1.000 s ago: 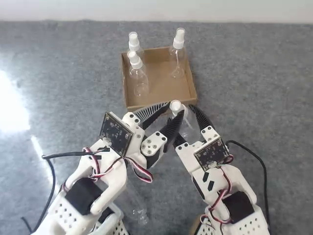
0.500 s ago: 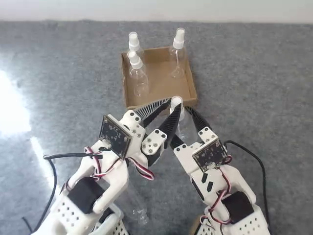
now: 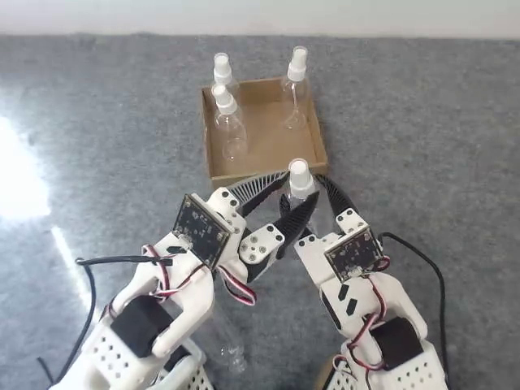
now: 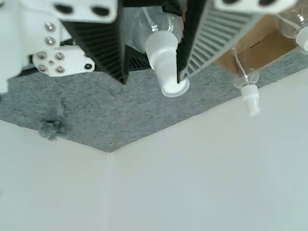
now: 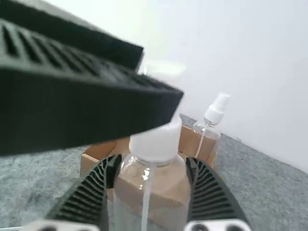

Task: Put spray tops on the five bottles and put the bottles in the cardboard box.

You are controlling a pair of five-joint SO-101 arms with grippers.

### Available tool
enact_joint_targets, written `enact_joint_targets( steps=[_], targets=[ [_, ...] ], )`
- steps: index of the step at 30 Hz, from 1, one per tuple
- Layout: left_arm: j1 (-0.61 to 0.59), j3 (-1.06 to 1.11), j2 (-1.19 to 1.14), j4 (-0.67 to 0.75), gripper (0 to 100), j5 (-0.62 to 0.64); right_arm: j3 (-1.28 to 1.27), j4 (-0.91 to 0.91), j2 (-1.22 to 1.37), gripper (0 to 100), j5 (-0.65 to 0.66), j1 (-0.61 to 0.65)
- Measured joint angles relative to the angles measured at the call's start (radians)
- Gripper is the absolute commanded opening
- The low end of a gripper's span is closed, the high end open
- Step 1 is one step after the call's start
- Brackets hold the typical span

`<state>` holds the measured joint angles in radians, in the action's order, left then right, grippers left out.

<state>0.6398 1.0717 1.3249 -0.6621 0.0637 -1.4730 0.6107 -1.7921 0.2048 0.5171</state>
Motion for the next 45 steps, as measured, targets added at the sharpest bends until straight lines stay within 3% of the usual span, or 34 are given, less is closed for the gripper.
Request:
enact_joint_targets(
  steps=[12,19,24,28,35,40,45],
  targets=[
    [-0.037,-0.242,0.003,-0.249,17,0.000,0.000,0.000,0.000,3.5,-0.035,-0.009],
    [-0.101,-0.267,0.060,-0.374,17,0.000,0.000,0.000,0.000,3.4,-0.041,-0.009],
    [-0.219,-0.184,0.295,-0.377,17,0.000,0.000,0.000,0.000,3.4,-0.043,-0.012],
    [-0.245,-0.023,0.480,-0.377,17,0.000,0.000,0.000,0.000,3.4,-0.098,-0.011],
    [-0.245,0.180,0.473,-0.258,17,0.061,0.114,0.000,0.000,3.4,-0.133,-0.035],
    [-0.245,0.196,0.477,-0.250,17,0.083,0.216,0.000,0.002,3.4,-0.133,-0.037],
    [-0.245,0.196,0.477,-0.250,18,0.084,0.348,-0.002,0.196,3.4,-0.133,-0.035]
  ],
)
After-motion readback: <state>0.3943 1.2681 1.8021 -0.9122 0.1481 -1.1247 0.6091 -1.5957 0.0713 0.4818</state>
